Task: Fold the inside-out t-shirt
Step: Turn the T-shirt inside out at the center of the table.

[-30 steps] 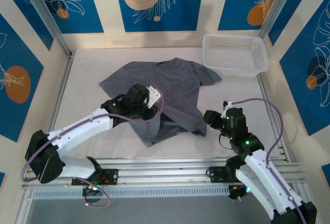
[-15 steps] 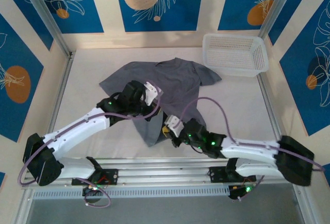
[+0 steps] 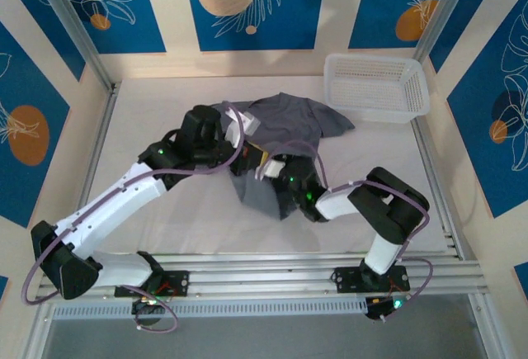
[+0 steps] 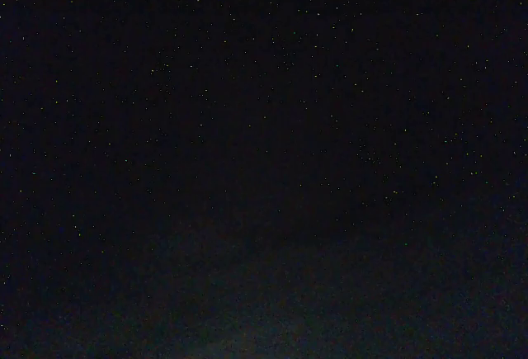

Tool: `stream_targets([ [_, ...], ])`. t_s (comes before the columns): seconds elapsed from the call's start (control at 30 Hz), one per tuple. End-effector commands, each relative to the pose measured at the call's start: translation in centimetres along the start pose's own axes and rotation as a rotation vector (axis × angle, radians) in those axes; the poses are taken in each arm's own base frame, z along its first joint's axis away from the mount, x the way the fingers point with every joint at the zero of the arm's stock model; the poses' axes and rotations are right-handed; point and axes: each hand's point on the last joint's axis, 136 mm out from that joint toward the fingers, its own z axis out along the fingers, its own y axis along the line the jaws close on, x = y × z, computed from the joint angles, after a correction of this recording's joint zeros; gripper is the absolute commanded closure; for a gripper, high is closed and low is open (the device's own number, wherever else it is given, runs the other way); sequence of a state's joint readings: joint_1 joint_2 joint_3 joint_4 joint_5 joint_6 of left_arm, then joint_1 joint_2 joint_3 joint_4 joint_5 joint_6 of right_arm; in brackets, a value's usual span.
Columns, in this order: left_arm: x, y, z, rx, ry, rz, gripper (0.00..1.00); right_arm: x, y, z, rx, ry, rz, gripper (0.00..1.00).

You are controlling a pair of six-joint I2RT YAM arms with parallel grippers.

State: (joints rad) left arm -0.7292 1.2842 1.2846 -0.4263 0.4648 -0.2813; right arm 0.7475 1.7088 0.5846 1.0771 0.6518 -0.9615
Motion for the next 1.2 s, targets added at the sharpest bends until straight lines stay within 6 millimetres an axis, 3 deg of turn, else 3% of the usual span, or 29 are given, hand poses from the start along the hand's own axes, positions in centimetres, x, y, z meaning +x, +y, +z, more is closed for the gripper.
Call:
stream_targets([
  [0.0,-3.1,-4.0,-0.6,0.185,-0.035,-0.007,1.00,-0.5,-2.9,1.3,0.057,0.012,0.067,1.00],
  [0.07,-4.8,-5.0,-0.8,0.219,-0.062,0.004,1.00,-1.8,-0.7,0.8,-0.037,-0.018,0.157,1.00],
  [0.17,-6.4,-4.6,-0.9,0.165,-0.078,0.035,1.00,-4.0,2.4,-2.2,-0.228,-0.118,0.423,1.00],
  [0.27,-6.6,-3.3,-0.8,0.081,-0.074,0.059,1.00,-5.3,2.3,-4.8,-0.463,-0.171,0.787,1.00],
  [0.37,-6.6,-3.8,-0.6,0.114,-0.059,0.077,1.00,-4.7,0.3,-5.0,-0.596,-0.097,1.172,1.00],
  [0.5,-7.1,-5.0,-0.5,0.189,-0.068,0.082,1.00,-4.8,1.6,-3.9,-0.680,0.010,1.271,1.00],
  [0.63,-7.7,-5.9,-0.9,0.225,-0.083,0.102,1.00,-3.9,3.0,-2.8,-0.719,0.102,1.486,1.00],
  [0.8,-8.0,-5.8,-1.7,0.186,-0.094,0.144,1.00,-3.5,5.2,-3.4,-0.775,0.199,1.699,1.00],
  [0.97,-9.7,-6.1,-1.5,0.196,-0.122,0.148,1.00,-6.0,9.4,-5.2,-0.873,0.345,1.714,1.00],
  [1.07,-10.3,-5.5,-0.4,0.184,-0.098,0.122,1.00,-5.5,8.1,-5.8,-0.679,0.385,1.752,1.00],
  [1.17,-10.8,-6.6,0.1,0.261,-0.091,0.092,1.00,-4.3,4.2,-6.0,-0.453,0.343,1.685,1.00],
])
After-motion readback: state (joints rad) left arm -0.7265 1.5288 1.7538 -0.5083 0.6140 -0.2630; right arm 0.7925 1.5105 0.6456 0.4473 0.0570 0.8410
